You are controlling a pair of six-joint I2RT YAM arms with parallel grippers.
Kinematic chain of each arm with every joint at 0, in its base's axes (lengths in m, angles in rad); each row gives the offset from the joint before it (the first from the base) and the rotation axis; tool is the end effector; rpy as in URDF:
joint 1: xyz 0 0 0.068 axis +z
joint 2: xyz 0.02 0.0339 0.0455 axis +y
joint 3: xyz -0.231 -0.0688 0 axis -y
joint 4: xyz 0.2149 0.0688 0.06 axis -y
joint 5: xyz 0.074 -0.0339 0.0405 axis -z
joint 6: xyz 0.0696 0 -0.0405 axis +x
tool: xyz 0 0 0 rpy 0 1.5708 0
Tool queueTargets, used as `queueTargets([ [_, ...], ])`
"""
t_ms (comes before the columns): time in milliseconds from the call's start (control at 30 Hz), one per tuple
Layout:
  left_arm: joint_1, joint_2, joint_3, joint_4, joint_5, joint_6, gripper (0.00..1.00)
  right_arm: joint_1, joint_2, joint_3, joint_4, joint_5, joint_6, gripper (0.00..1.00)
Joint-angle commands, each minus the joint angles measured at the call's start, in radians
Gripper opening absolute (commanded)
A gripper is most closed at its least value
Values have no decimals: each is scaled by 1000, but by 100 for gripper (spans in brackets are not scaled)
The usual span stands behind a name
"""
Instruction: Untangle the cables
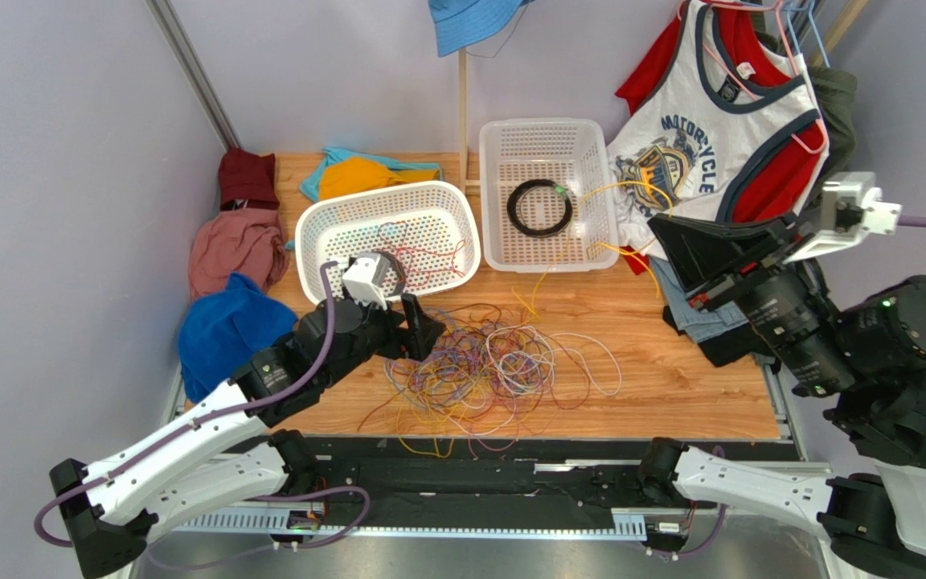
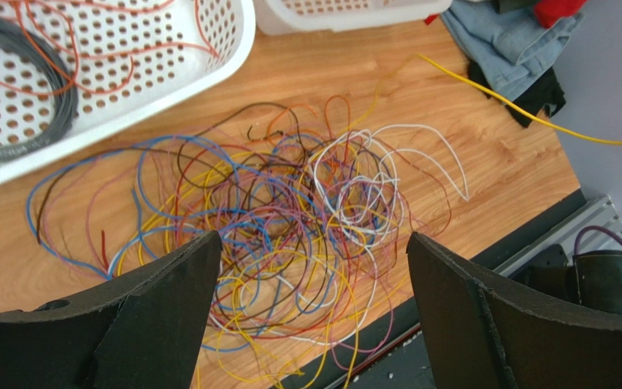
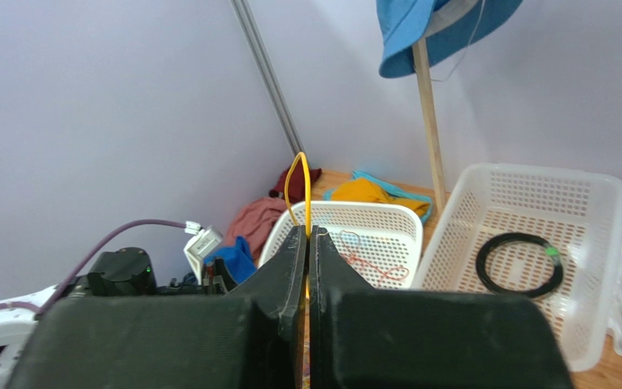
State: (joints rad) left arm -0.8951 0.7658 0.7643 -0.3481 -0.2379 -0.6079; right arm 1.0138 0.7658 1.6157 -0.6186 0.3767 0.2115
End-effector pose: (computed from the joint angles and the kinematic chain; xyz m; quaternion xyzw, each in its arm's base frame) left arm 0.1389 -0.1470 0.2848 0.0491 0.8149 -0.3176 0.4824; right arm 0.0668 0.0589 0.5064 -0.1030 0.6187 0.3477 0.6969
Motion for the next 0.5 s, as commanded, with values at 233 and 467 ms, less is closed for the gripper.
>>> queueTargets([
  [233,-2,-56,-195,138,87,-118,92,2,239,191,39,239,-207,0],
  [467,-4,-71,-322,511,167,-66,97,2,311,305,-40,166,-173,0],
])
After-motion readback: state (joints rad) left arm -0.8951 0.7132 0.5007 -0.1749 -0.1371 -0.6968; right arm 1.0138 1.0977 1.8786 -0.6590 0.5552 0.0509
